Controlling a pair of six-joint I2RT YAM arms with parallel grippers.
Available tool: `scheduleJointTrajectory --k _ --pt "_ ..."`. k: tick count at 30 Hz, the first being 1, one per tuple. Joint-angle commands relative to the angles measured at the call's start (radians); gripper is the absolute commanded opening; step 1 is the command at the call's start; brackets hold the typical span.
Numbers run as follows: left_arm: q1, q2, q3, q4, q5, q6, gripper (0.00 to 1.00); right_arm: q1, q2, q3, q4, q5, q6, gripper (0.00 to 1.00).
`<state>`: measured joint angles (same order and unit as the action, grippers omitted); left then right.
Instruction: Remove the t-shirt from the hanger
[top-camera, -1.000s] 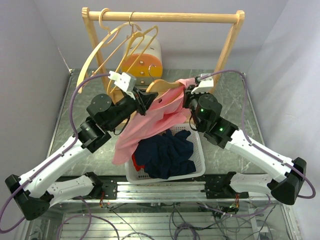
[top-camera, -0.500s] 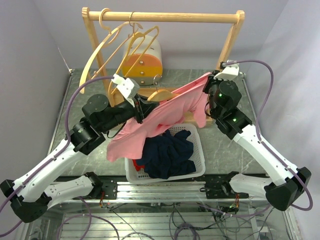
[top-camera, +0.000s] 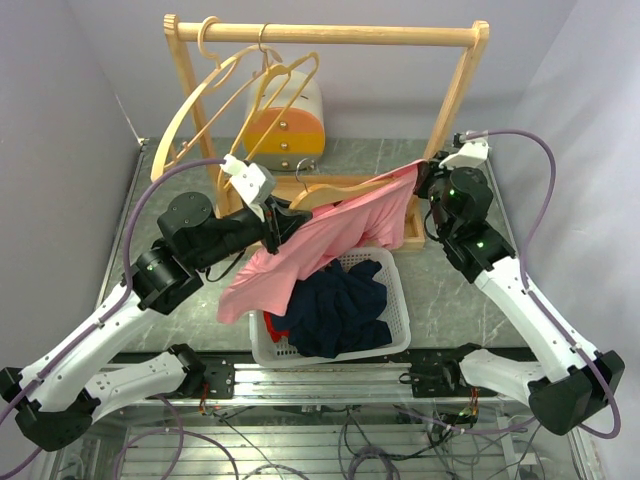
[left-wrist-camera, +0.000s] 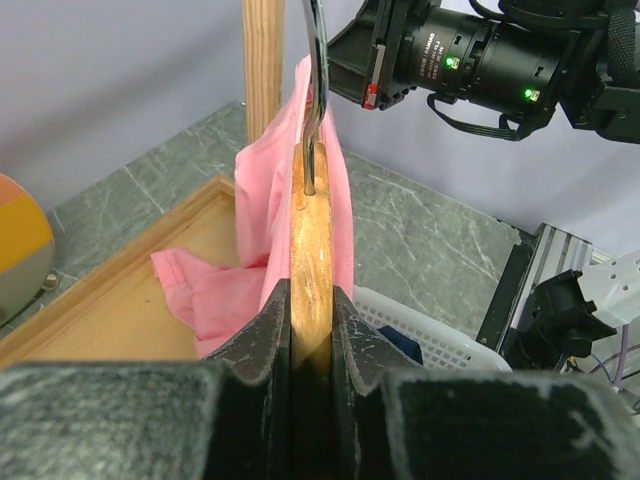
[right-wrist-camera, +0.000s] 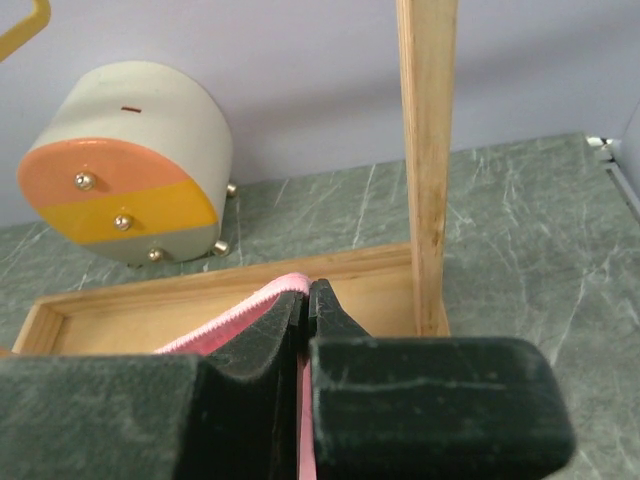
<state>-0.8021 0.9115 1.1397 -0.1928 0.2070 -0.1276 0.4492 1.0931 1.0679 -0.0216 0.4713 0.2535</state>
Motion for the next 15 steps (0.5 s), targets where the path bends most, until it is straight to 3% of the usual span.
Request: scheduleJointTrajectory --k 1,7,11,15 --pt "-0.003 -0.126 0.028 0.035 0.078 -0.022 0.07 -0.116 0.004 -0.043 -0.094 0.235 -0.023 0.00" --pt "-0.003 -0.075 0.020 0.085 0.115 -0.038 0.07 -0.116 -0.038 -0.095 -0.109 0.078 0.011 0.00" --pt "-0.003 -0.068 0.023 0.111 0.164 -0.047 0.07 -0.118 -0.033 -0.098 -0.136 0.154 -0.003 0.00" --pt "-0.003 -0.100 0.023 0.092 0.112 -0.039 0.07 -0.125 -0.038 -0.114 -0.153 0.184 -0.003 0.00"
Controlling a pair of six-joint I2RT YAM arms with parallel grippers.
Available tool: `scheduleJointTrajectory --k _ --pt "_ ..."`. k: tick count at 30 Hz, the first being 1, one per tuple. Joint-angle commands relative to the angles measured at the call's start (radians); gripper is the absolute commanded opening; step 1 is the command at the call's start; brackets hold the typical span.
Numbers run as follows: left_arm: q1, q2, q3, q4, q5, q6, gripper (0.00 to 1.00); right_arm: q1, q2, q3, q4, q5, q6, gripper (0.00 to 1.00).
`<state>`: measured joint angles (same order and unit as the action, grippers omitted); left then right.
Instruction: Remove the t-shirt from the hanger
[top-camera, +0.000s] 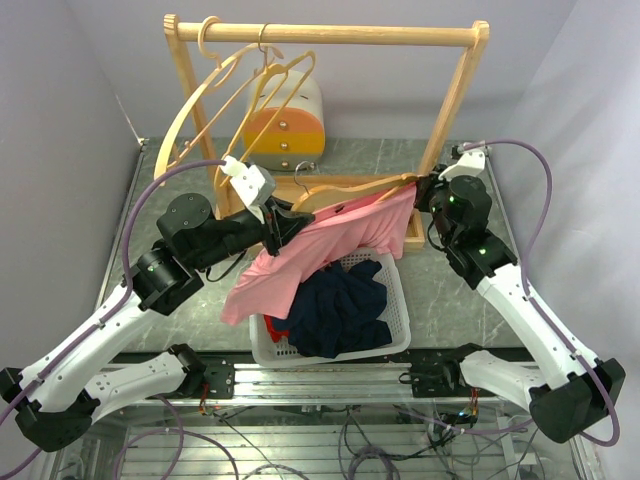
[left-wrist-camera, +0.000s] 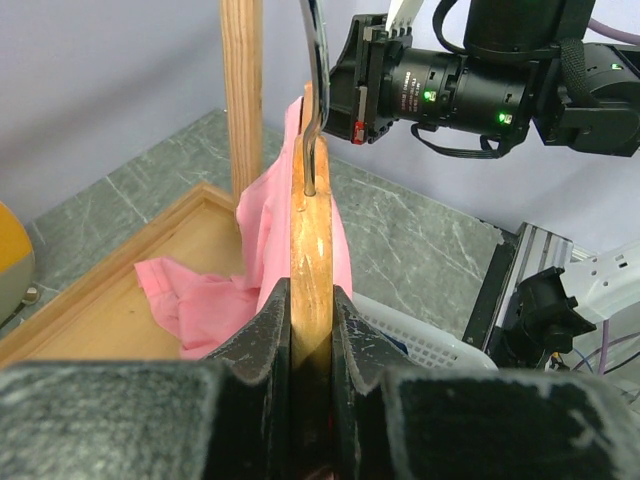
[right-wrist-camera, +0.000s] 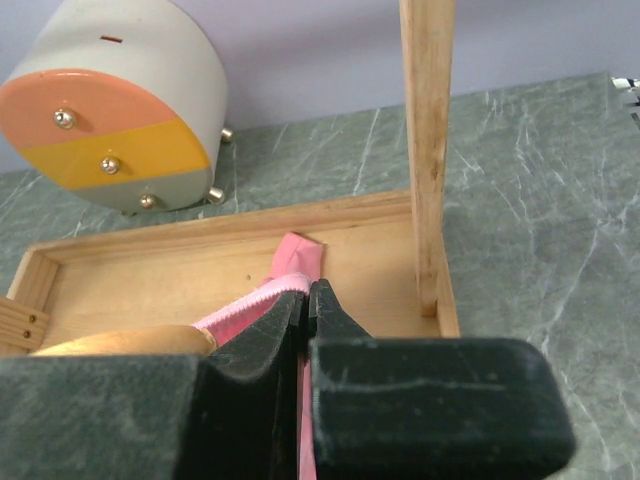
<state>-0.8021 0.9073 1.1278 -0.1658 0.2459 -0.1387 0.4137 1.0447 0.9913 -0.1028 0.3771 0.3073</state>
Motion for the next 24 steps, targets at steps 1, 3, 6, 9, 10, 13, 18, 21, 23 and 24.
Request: scheduleJointTrajectory --k 1,3,6,9,10,13,18,21,23,24 --pt "-0.003 -0.101 0.029 0.071 0.061 -0.031 0.07 -0.089 0.006 -0.047 -0.065 0.257 -0.053 0.00" --pt "-0.003 -0.100 0.022 0.086 0.035 -0.041 0.07 -0.088 -0.010 -0.066 -0.050 0.195 -0.046 0.00" --pt "-0.003 -0.074 0.020 0.110 -0.022 -0.057 0.07 -0.086 -0.056 -0.107 -0.003 0.023 -0.047 0.00" --pt "-0.003 -0.018 0.018 0.165 -0.097 -0.075 0.07 -0.064 -0.106 -0.128 0.014 -0.121 -0.022 0.00" --pt "-0.003 0.003 0.024 0.180 -0.120 -0.079 0.07 -0.052 -0.126 -0.130 0.015 -0.156 -0.015 0.00" --pt "-0.003 0.078 0.063 0.223 -0.178 -0.092 0.07 -0.002 -0.161 -0.125 0.013 -0.236 -0.006 0.00" --pt "-0.003 0.228 0.176 0.273 -0.237 -0.094 0.07 0.179 -0.173 -0.085 -0.001 -0.262 -0.017 0.00" --pt "-0.003 0.308 0.234 0.298 -0.287 -0.090 0.07 0.287 -0.161 -0.060 -0.003 -0.274 -0.030 0.00" --pt "-0.003 0.354 0.276 0.300 -0.320 -0.086 0.07 0.340 -0.155 -0.055 -0.005 -0.289 -0.033 0.00" --pt "-0.003 0.376 0.301 0.294 -0.337 -0.083 0.07 0.365 -0.152 -0.057 -0.006 -0.290 -0.034 0.00"
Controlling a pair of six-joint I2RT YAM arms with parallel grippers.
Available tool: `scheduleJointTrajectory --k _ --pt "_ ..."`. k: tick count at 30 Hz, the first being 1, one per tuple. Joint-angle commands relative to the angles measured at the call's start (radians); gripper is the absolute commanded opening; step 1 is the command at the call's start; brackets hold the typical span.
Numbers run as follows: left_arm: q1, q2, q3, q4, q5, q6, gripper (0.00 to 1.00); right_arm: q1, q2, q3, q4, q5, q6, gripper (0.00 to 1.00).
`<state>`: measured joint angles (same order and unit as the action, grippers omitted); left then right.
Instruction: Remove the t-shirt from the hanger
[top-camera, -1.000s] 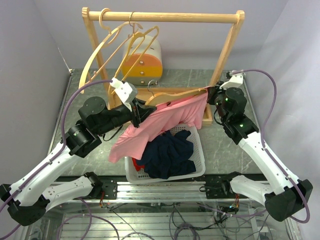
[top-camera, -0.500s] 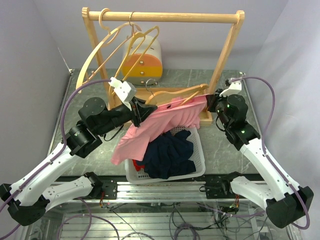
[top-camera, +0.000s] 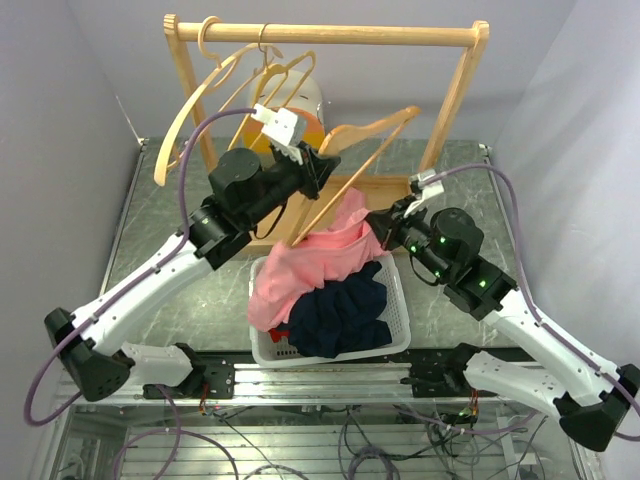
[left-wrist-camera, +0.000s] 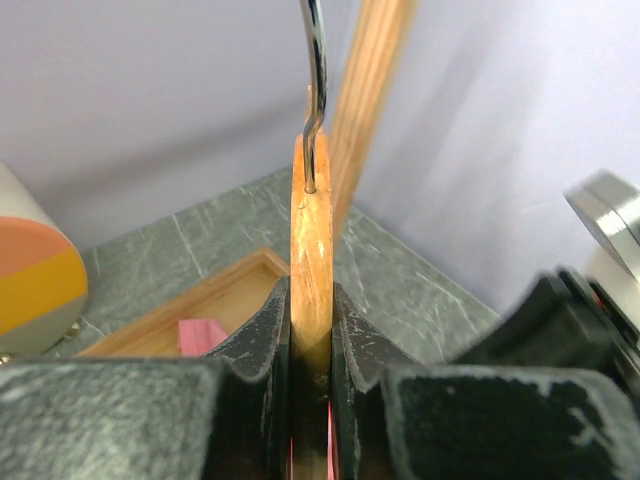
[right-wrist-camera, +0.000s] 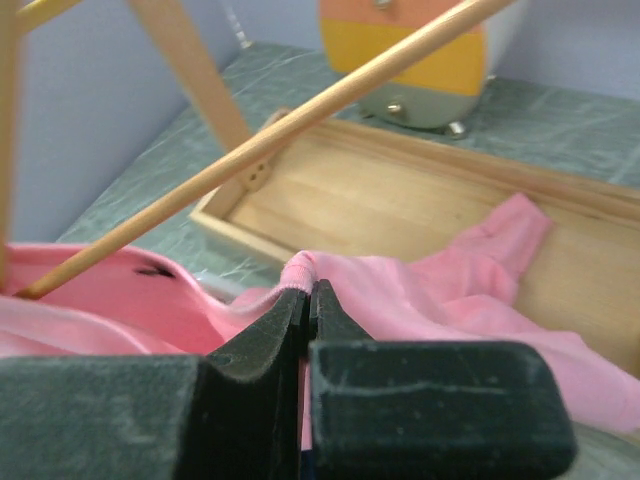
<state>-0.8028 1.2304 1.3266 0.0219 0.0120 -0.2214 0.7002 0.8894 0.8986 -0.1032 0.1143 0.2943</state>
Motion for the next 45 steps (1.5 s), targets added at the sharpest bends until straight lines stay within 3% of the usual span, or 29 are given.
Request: scheduleJointTrajectory --k 1,17,27,37,45 --pt "-0.003 0.074 0.131 0.092 -0.119 0.003 0.07 0.103 0.001 0.029 -0.006 -0.020 -0.021 0.00" --pt "0.003 0.353 0.562 -0.085 -0.325 0.186 0.07 0.259 0.014 -0.088 0.034 0.088 0.021 0.00" --pt "0.112 0.485 0.745 -0.173 -0.198 0.137 0.07 0.305 0.023 -0.097 0.024 0.146 0.028 0.00" --pt "0.239 0.539 0.799 -0.186 -0.042 0.048 0.07 0.329 0.050 -0.114 0.037 0.166 0.035 0.00" --pt "0.271 0.526 0.693 -0.152 -0.012 0.012 0.07 0.347 0.064 -0.082 0.026 0.186 0.019 0.00"
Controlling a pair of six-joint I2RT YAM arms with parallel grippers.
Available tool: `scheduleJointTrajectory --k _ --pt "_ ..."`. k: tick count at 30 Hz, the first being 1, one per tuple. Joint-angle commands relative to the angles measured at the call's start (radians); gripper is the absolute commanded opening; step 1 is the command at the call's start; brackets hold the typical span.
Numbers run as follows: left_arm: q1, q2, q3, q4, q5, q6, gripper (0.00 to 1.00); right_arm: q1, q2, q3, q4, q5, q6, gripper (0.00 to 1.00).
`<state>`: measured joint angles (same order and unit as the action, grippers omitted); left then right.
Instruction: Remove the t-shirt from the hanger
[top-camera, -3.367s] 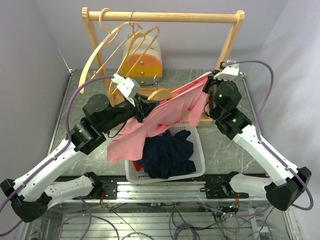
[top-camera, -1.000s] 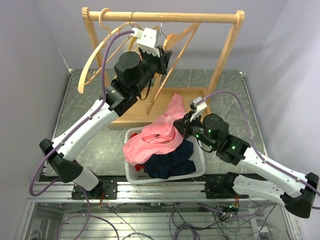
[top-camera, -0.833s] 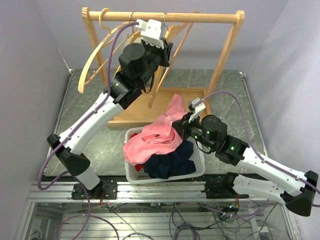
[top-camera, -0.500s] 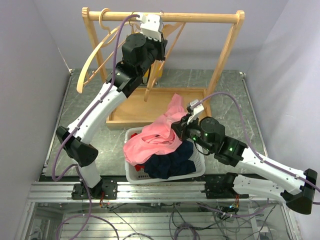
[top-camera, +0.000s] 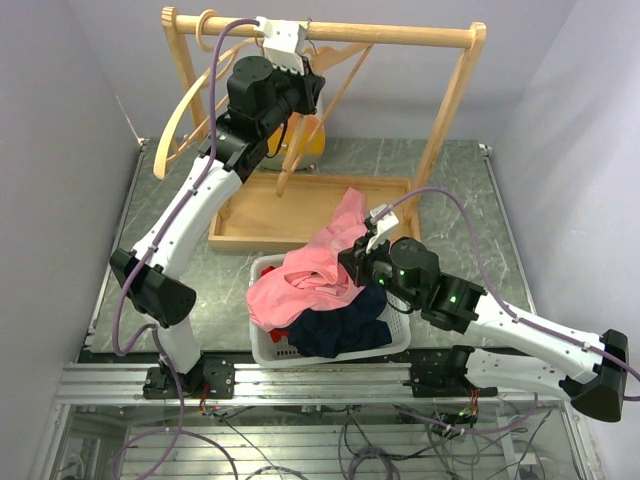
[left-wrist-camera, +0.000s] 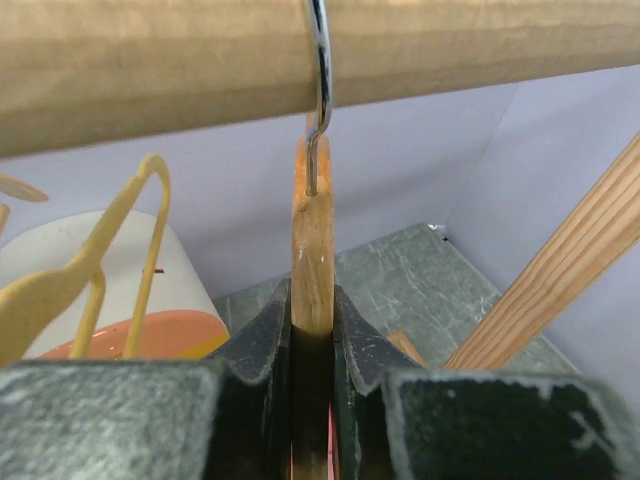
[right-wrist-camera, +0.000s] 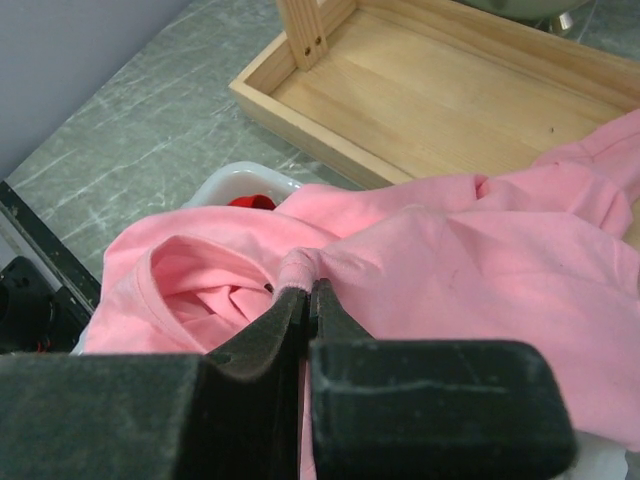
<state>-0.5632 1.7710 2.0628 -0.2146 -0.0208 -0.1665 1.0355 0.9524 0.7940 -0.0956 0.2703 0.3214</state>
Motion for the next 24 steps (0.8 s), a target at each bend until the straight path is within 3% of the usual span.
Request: scheduleJointTrajectory --k 1,3,5,7,14,15,18,24 --pt "0.034 -0.027 -0.067 0.095 0.025 -0.049 0.09 0.014 -0.001 0.031 0.011 0.039 -0.012 0.00" --pt "0.036 -0.059 -0.121 0.124 0.031 -0.062 0.23 0.017 -0.008 0.057 -0.012 0.065 -0.022 0.00" --pt "0.037 -0.099 -0.176 0.154 0.023 -0.079 0.49 0.015 -0.014 0.090 -0.033 0.090 -0.041 0.00" --pt "0.037 -0.140 -0.218 0.167 0.019 -0.084 0.64 0.018 -0.020 0.134 -0.052 0.109 -0.068 0.00" --pt "0.038 -0.300 -0.361 0.230 0.041 -0.114 0.80 0.018 -0.019 0.305 -0.076 0.173 -0.175 0.00" --pt "0.037 -0.318 -0.376 0.237 0.060 -0.126 0.89 0.018 -0.016 0.333 -0.074 0.180 -0.191 0.00" --pt "0.036 -0.381 -0.414 0.249 0.116 -0.149 0.98 0.017 -0.007 0.407 -0.062 0.185 -0.234 0.00" --pt "0.036 -0.519 -0.530 0.271 0.195 -0.209 0.98 0.017 0.061 0.664 -0.066 0.079 -0.316 0.00"
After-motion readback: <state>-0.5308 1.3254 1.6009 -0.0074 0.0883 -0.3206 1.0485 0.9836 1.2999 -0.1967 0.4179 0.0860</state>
